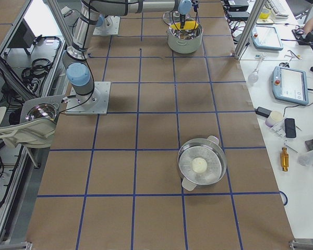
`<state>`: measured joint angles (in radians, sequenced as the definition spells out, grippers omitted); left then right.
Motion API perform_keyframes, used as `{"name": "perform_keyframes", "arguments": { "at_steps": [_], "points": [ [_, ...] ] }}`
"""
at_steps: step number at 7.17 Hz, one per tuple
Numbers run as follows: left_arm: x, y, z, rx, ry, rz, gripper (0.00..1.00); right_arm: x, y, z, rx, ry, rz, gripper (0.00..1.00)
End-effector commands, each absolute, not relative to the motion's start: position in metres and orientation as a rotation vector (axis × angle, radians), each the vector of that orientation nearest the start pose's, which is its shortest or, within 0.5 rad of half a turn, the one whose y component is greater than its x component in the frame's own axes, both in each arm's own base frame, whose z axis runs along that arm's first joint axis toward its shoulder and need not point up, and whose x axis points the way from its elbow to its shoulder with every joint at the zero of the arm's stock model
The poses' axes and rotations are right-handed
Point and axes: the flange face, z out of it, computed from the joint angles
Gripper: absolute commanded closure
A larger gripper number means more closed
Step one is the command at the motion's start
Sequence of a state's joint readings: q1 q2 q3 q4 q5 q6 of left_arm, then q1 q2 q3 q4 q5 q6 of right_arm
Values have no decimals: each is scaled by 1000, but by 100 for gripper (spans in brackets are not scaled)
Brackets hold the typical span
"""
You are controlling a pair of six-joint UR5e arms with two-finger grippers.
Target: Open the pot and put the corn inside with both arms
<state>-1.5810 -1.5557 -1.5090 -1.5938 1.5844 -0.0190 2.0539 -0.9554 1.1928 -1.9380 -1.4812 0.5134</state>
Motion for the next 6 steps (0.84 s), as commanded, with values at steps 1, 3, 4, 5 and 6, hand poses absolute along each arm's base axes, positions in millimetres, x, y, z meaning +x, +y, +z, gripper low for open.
{"name": "perform_keyframes", "arguments": {
  "at_steps": [1,3,4,5,6],
  "points": [
    [-137,-488,523,-13,3127,-84,0,470,-587,344,27,2979,-154,1],
    [-136,-488,523,-13,3127,-84,0,403,-579,403,0,3016,-137,0],
    [-135,-488,523,-15,3127,-84,0,359,-574,429,41,3024,-128,0],
    [-136,-488,523,-13,3127,-84,0,333,-556,445,81,3040,-77,0],
    [-136,-488,523,-13,3129,-84,0,314,-554,451,52,3048,-83,0]
  ]
}}
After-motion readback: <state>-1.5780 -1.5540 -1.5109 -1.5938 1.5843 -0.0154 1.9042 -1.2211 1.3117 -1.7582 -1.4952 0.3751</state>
